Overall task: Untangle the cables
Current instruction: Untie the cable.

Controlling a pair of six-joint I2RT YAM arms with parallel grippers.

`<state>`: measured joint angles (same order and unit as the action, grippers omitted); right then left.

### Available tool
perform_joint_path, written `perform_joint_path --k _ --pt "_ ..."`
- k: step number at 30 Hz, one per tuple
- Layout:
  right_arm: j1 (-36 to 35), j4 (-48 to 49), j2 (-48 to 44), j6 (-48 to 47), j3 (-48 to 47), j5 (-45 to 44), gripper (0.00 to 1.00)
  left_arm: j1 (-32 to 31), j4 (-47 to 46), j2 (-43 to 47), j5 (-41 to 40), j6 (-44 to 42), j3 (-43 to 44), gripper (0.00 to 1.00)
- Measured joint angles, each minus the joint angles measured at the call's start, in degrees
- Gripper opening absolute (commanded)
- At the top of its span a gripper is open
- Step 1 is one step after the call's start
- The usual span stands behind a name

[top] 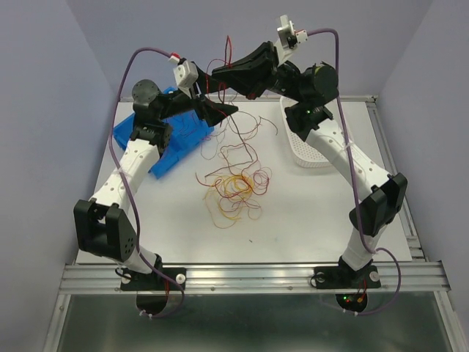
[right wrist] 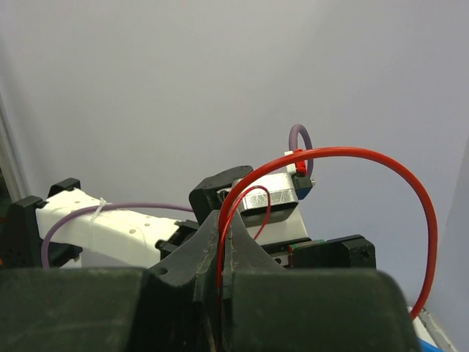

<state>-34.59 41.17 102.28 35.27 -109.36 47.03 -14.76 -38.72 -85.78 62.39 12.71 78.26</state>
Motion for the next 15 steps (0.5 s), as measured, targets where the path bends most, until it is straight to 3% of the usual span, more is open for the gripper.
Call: perform_joint_path --k 4,6,7,8,9,11,13,14,15 --pt "0.00 0.48 0.24 0.72 0.04 0.22 0.01 -0.52 2.58 0.00 -0.68 -3.17 0.09 0.88" --pt "0.00 0.98 0.24 1.03 0.42 0.26 0.01 -0.98 3.10 0.02 -0.07 -3.87 0.09 0.63" --pt "0.00 1.18 0.26 1.07 0.50 0.33 0.01 -1.20 3.23 0.02 0.15 -4.28 0.09 0.38" --pt "0.00 1.44 0.31 1.22 0.63 0.33 0.01 -1.77 3.39 0.04 0.46 -4.44 0.11 0.23" --pt "0.00 1.60 0.31 1.25 0.83 0.37 0.01 -2.21 3.43 0.11 0.76 -4.66 0.11 0.00" --pt "0.00 2.19 0.31 1.44 1.53 0.33 0.03 -2.64 3.63 0.17 0.87 -4.59 0.11 0.00" --pt "0.00 2.97 0.17 1.40 2.56 0.26 0.21 -3.08 4.42 0.42 0.57 -5.27 0.15 0.00" --pt "0.00 3.41 -0.39 1.01 4.46 0.02 0.51 -3.02 5.09 0.46 0.24 -5.49 0.20 0.00" --pt "0.00 3.54 -1.33 0.87 6.73 -0.26 0.61 -2.75 5.77 0.46 -0.20 -5.84 0.22 0.00"
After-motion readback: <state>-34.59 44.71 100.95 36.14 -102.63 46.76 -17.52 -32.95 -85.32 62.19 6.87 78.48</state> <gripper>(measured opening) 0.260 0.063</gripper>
